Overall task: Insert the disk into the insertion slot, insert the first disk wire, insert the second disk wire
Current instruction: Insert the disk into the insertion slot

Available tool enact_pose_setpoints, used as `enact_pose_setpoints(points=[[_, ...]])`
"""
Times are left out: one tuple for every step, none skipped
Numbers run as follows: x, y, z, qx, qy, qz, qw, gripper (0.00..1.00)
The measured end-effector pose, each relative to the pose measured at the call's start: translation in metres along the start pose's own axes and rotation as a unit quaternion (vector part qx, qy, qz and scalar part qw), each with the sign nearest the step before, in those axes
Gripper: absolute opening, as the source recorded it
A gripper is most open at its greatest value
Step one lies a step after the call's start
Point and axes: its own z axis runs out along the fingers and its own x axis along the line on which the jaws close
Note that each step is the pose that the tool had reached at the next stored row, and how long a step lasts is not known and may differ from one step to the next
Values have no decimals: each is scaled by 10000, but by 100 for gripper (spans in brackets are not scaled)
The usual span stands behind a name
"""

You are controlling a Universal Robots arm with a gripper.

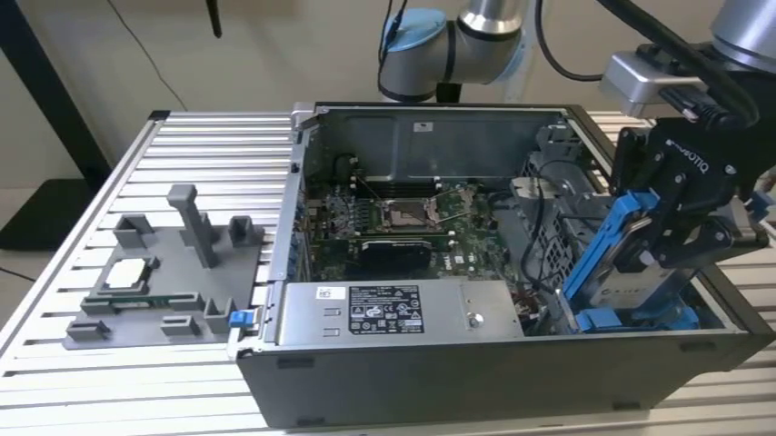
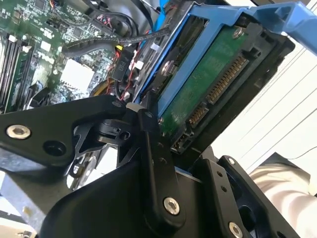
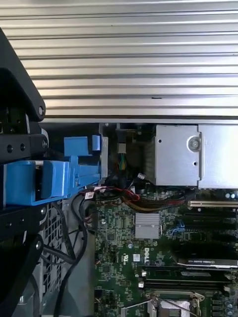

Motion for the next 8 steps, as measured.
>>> enact_pose_setpoints(points=[[0,-1,12,0,-1,0,10000,0],[0,-1,19,0,-3,0,10000,0],[0,-1,20,0,-4,0,10000,0],[0,-1,20,0,-5,0,10000,0],[0,-1,21,0,-7,-1,10000,0],[0,-1,22,0,-9,-1,10000,0],[0,-1,22,0,-10,-1,10000,0],[-1,-1,22,0,-12,-1,10000,0]])
